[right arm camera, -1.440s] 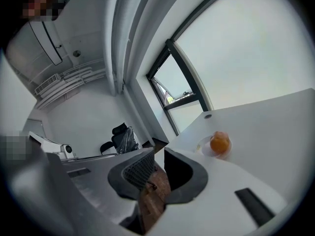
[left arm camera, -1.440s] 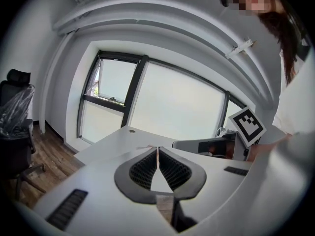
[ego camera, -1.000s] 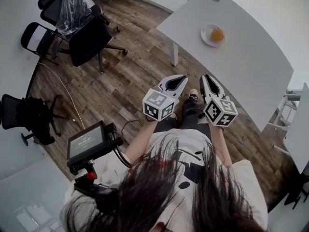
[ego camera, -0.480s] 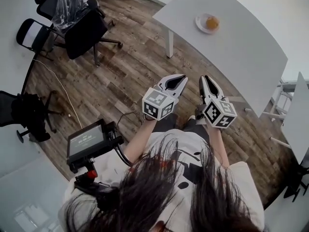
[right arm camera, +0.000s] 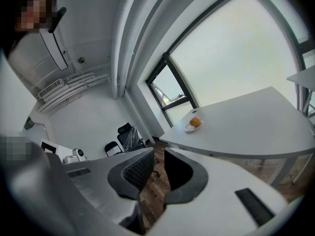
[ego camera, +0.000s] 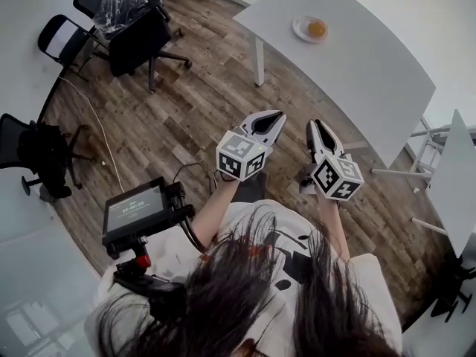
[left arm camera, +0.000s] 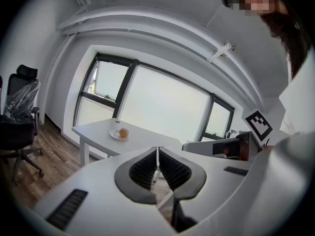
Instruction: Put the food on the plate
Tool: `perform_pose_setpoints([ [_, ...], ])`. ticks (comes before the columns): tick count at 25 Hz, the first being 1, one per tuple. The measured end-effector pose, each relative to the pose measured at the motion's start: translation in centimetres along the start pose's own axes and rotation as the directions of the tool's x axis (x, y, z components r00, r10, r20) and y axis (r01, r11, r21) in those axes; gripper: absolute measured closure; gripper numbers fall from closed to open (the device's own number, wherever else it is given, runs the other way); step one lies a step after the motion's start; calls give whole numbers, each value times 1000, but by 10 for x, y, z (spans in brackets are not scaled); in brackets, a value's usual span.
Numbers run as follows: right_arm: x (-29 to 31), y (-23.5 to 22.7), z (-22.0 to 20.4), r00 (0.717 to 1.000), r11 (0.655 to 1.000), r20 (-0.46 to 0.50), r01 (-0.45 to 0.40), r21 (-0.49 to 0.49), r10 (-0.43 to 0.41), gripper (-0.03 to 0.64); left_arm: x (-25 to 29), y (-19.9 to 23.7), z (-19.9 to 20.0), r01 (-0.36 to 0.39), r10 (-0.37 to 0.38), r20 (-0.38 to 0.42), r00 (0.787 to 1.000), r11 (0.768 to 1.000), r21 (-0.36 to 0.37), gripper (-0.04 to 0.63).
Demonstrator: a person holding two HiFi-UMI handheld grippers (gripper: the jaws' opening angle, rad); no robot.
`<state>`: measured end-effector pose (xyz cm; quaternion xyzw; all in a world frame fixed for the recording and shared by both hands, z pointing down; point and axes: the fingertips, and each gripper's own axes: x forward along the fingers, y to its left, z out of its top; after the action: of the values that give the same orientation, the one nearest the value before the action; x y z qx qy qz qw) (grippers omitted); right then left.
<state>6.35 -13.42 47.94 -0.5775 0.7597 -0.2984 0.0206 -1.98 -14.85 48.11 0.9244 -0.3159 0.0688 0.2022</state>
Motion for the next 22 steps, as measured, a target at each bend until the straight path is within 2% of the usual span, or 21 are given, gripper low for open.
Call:
perform_pose_setpoints([
  [5, -98, -13, -24, 998, 998, 20, -56, -6, 56, 546, -25, -98, -42, -23, 23, 11, 1000, 1000, 11, 580],
  [8, -142, -17, -43, 996, 997, 23, -83, 0, 83, 546, -42, -141, -69, -43, 43, 10, 999, 999, 20, 580],
  [13, -168, -16, -59, 994, 994, 8, -105, 13, 105, 546, -58, -164, -93, -67, 68, -22, 997, 997, 22, 580],
  [18, -240, -12, -81, 991, 991, 23, -132, 10, 132, 546, -95, -234, -112, -81, 82, -12, 997, 995, 66, 580],
  [22, -241, -15, -85, 992, 992, 20, -126, 17, 126, 546, -95, -238, -117, -80, 82, -28, 996, 994, 72, 580],
])
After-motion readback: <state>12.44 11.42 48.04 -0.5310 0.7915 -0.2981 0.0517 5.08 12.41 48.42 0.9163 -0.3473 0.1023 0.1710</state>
